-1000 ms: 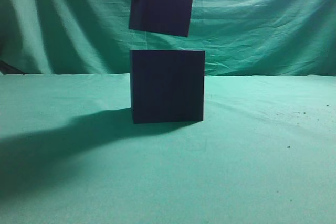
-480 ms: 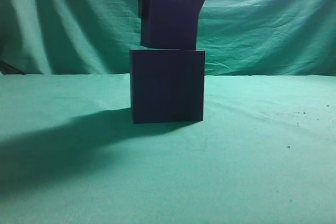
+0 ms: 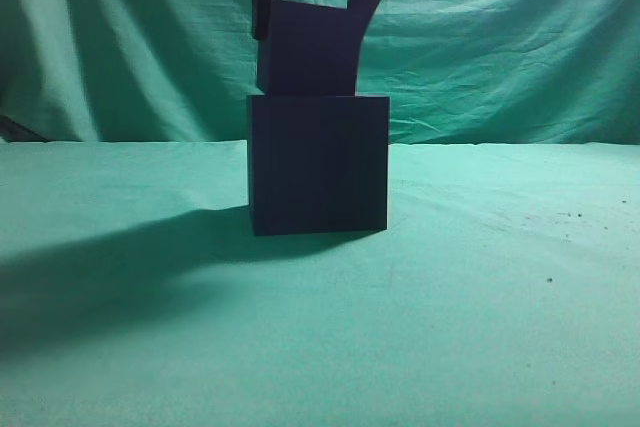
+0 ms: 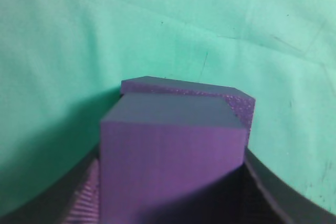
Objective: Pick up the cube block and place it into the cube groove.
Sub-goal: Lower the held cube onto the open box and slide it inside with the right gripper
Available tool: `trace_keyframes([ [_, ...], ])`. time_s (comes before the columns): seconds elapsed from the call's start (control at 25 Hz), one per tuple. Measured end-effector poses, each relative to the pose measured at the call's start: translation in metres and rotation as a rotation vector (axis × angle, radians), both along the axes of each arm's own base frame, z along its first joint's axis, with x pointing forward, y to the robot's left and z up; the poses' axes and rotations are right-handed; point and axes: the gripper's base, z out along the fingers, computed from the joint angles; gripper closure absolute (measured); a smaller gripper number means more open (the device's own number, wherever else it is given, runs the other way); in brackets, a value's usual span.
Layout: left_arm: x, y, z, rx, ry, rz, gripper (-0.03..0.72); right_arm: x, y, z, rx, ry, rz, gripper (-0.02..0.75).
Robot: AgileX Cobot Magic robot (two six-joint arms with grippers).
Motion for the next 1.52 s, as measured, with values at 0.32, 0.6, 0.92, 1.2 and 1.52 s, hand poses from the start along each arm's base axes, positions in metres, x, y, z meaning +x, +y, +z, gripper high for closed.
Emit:
trace_keyframes([
  [0.32, 0.0000, 0.0000, 0.0000, 0.000, 0.000, 0.000, 0.688, -0.0021, -0.0040, -0.0012, -0.045, 0.024, -0.002, 0.305],
  [0.6, 0.0000, 0.0000, 0.0000, 0.000, 0.000, 0.000, 0.688, -0.0020, -0.0045, -0.0012, -0.049, 0.024, -0.011, 0.305],
  [0.92, 0.0000, 0.0000, 0.0000, 0.000, 0.000, 0.000, 0.688, 0.0032, -0.0011, -0.0074, -0.063, 0.023, -0.006, 0.305],
  [1.2, 0.0000, 0.0000, 0.0000, 0.000, 0.000, 0.000, 0.688, 0.0021, -0.0016, -0.0077, -0.076, 0.029, 0.028, 0.305],
  [1.52, 0.0000, 0.0000, 0.0000, 0.000, 0.000, 0.000, 0.688, 0.0017, -0.0015, -0.0077, -0.076, 0.032, 0.034, 0.305],
])
